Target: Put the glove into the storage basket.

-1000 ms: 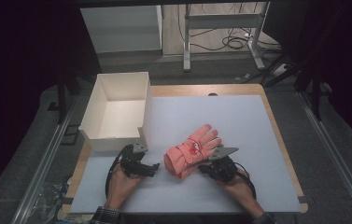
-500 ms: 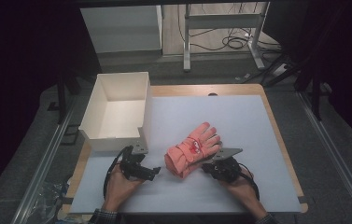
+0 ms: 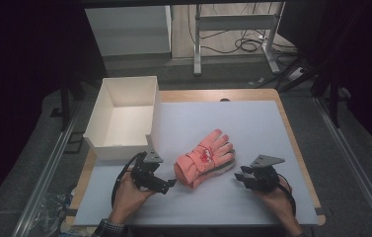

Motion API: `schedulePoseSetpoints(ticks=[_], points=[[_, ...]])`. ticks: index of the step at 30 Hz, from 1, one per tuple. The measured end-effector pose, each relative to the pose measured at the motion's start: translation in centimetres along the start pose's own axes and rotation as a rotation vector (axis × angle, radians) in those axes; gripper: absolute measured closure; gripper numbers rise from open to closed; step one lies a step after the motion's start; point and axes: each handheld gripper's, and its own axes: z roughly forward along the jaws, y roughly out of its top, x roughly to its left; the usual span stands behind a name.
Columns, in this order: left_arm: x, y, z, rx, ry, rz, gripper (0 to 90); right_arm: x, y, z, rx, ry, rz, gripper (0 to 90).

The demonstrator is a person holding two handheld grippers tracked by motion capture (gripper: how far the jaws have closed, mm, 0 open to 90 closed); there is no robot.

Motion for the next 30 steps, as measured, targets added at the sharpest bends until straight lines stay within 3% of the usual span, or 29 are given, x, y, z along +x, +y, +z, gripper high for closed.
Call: schedulePoseSetpoints(ticks=[5, 12, 16, 23, 27, 30], points=[[-0.3, 1.2, -0.2, 0.008, -0.022, 0.011, 0.0, -1.0, -0.5, -0.6, 0.001, -0.045, 0.0, 47.1], [-0.9, 3.6, 0.0, 0.018, -0.061, 0.031, 0.0, -2.9, -1.1, -1.3, 0.007, -0.108, 0.038, 28.2], [-1.2, 5.0, 0.7, 0.02, -0.075, 0.045, 0.0, -3.4, -1.3, -1.2, 0.017, -0.118, 0.057, 25.0], [-1.5, 6.9, 2.6, 0.04, -0.06, 0.066, 0.0, -3.6, -1.4, -1.0, 0.035, -0.137, 0.063, 21.3], [-1.5, 7.9, 4.4, 0.056, -0.06, 0.078, 0.0, -3.6, -1.4, -1.0, 0.039, -0.137, 0.063, 19.9], [-1.6, 8.3, 5.4, 0.061, -0.096, 0.078, 0.0, -3.6, -1.4, -1.0, 0.038, -0.136, 0.064, 19.9]])
